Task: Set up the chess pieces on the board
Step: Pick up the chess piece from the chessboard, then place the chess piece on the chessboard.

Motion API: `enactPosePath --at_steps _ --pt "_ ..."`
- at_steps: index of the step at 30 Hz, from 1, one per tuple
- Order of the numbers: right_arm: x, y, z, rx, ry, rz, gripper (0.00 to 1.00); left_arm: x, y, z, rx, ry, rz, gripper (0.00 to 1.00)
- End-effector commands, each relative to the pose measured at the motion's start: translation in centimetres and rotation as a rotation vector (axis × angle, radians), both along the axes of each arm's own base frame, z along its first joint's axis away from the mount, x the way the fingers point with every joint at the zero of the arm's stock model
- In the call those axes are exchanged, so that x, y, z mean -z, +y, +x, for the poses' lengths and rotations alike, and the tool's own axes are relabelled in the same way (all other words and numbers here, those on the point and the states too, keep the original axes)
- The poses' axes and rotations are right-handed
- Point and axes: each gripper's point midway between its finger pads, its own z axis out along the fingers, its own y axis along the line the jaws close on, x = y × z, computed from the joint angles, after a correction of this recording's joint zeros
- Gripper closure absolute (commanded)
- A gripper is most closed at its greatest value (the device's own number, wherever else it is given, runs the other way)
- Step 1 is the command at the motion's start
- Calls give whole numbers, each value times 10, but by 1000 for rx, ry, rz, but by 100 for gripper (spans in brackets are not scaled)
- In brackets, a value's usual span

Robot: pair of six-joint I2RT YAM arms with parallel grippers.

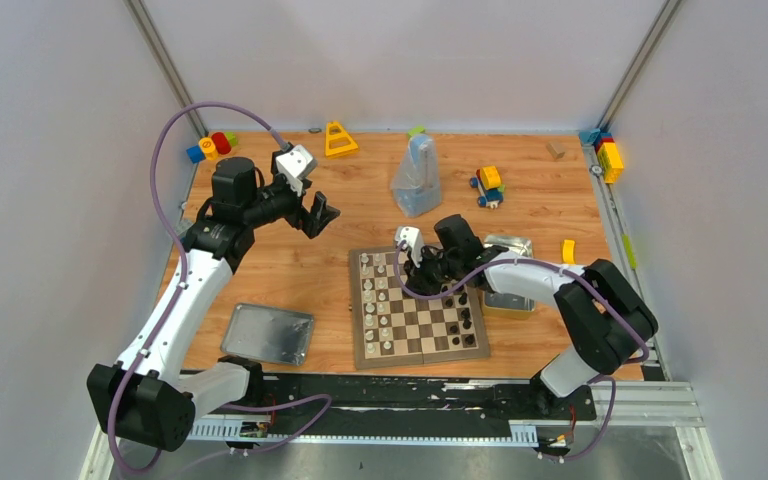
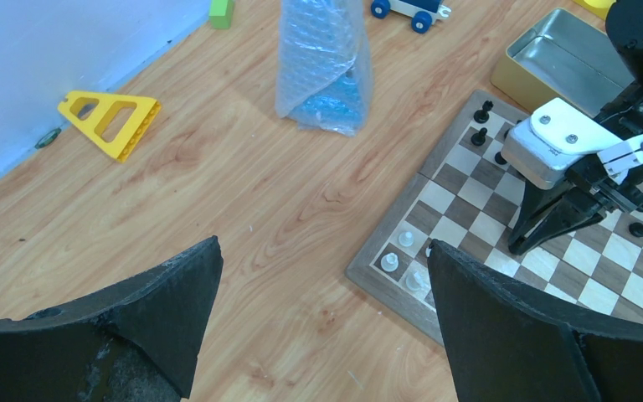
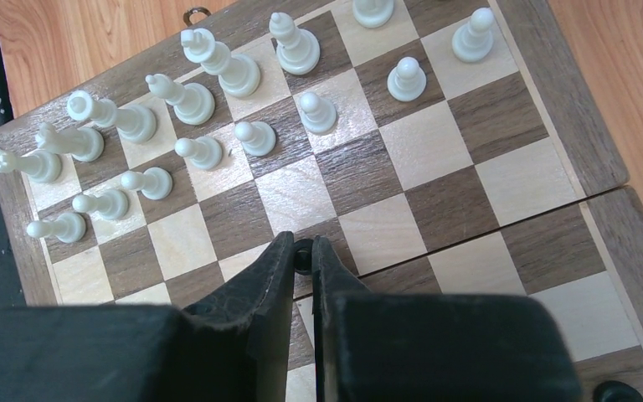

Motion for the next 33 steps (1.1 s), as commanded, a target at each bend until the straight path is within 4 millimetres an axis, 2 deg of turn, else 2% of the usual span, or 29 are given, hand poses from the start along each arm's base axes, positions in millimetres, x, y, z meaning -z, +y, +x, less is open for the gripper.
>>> enactPosePath --at_steps 1,8,11,17,25,33 --pt "-24 8 10 -10 -67 34 93 -10 1 1 6 -44 -4 0" --pt "-46 -3 8 0 -120 14 96 -9 1 -1 6 -46 -1 0" --pt "-51 -13 0 -12 -136 -10 96 -10 1 -1 6 -47 -3 0" --pt "-49 -42 -25 -43 -156 -81 96 -11 0 -2 9 -49 -11 0" --pt "-22 -71 -43 -57 -129 -185 95 -8 1 -4 13 -52 -7 0" --pt "-6 -83 -50 -83 -101 -237 95 -7 1 -5 13 -53 -3 0"
